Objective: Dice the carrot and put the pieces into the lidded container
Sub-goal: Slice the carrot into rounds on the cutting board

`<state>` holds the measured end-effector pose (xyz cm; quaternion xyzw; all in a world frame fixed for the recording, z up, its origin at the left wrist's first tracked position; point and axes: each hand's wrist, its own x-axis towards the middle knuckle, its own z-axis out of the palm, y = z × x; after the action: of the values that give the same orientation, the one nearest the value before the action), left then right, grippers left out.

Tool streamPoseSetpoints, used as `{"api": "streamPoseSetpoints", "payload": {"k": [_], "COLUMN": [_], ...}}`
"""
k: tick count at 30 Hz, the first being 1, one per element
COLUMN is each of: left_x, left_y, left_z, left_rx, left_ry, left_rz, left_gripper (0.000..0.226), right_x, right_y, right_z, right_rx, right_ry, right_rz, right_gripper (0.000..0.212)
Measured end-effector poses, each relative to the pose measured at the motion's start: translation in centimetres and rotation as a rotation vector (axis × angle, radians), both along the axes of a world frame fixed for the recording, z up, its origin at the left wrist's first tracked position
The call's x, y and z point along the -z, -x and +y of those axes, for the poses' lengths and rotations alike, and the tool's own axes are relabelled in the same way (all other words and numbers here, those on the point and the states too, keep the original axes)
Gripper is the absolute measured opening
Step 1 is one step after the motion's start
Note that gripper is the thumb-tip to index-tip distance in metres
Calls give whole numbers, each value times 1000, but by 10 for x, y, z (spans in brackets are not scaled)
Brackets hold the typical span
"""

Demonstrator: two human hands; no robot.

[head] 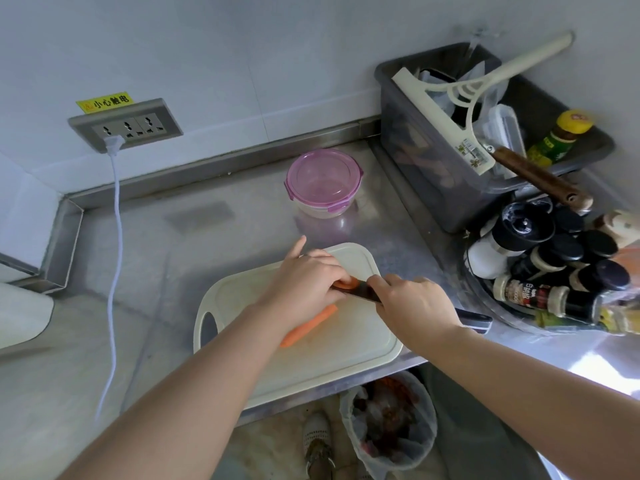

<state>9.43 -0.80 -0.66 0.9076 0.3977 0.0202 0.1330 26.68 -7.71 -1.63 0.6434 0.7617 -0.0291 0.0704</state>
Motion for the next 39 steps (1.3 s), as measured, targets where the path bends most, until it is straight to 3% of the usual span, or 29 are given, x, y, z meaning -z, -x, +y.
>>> {"api": "streamPoseSetpoints", "payload": {"k": [3, 7, 11, 14, 18, 22, 28, 31, 35, 37, 39], "left_x": [-3, -11, -4, 0, 24, 40, 40, 34, 34, 42, 49], "left_y": [-2, -4, 5, 13, 3, -19, -25, -10, 16, 21, 20], "left_z": [1, 5, 9, 8, 5, 9, 7, 1, -19, -37, -49], "left_rx": [-58, 10, 68, -60, -197, -250, -136, -203, -514, -557, -567], "left_ry": [72, -3, -233, -371, -233, -122, -21, 23, 180, 273, 281], "left_rz": [-61, -28, -162, -339, -267, -107, 156, 98, -193, -157, -48], "left_gripper": [31, 20, 13, 18, 16, 3, 28, 30, 43, 58, 56], "right_x": [-2, -5, -7, -10, -7, -9, -12, -13, -12, -10, -6], "right_y": [-1, -5, -9, -16, -26, -27, -26, -23, -11, -1, 10], "right_z": [4, 6, 9, 14, 18, 15, 10, 8, 2, -2, -6], "right_rx": [-37, 9, 49, 225, 387, 412, 429, 421, 378, 331, 285], "right_ry": [-99, -78, -47, 78, 147, 141, 178, 220, 250, 270, 301], "right_rz": [-13, 18, 38, 186, 389, 430, 445, 451, 465, 471, 475], "right_gripper": [35, 20, 23, 20, 24, 23, 25, 27, 29, 30, 28]}}
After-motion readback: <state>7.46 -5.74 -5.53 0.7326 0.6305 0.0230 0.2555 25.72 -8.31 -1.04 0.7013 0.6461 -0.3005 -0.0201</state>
